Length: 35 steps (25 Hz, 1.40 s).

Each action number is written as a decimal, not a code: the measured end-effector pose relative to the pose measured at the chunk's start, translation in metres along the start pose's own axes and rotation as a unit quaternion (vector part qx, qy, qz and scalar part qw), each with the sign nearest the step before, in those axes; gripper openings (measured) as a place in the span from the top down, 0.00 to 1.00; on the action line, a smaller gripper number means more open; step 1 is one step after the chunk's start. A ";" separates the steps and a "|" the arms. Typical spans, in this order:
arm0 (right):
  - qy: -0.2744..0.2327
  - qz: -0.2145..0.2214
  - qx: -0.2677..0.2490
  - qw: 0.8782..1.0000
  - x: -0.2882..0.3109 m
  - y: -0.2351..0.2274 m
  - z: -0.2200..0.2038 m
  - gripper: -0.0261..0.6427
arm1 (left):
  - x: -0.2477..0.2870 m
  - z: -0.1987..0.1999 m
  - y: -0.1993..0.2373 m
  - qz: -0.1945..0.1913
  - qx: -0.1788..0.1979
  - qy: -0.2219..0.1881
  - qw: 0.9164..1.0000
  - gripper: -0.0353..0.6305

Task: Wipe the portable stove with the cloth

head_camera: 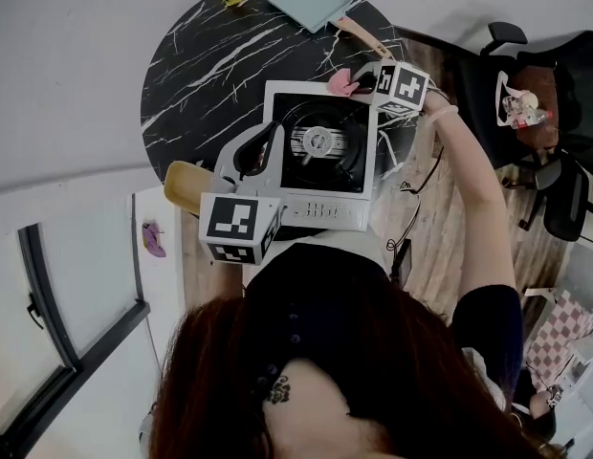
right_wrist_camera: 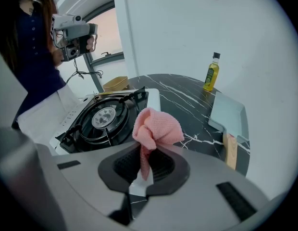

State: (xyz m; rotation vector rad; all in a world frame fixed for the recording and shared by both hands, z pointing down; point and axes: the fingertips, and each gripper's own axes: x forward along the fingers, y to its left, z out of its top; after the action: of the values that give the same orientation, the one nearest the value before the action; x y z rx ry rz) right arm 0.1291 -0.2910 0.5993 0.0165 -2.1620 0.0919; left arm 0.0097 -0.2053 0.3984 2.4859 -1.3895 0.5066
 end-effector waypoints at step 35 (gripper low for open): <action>0.008 -0.009 0.020 1.000 -0.017 -0.007 -0.028 0.91 | 0.009 0.003 -0.007 -0.012 0.005 0.003 1.000 0.93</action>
State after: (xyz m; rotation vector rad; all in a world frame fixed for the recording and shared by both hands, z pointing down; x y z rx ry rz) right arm 0.1623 -0.2964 0.6013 0.0578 -2.1430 0.1241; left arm 0.0202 -0.2096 0.3994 2.5043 -1.3565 0.5180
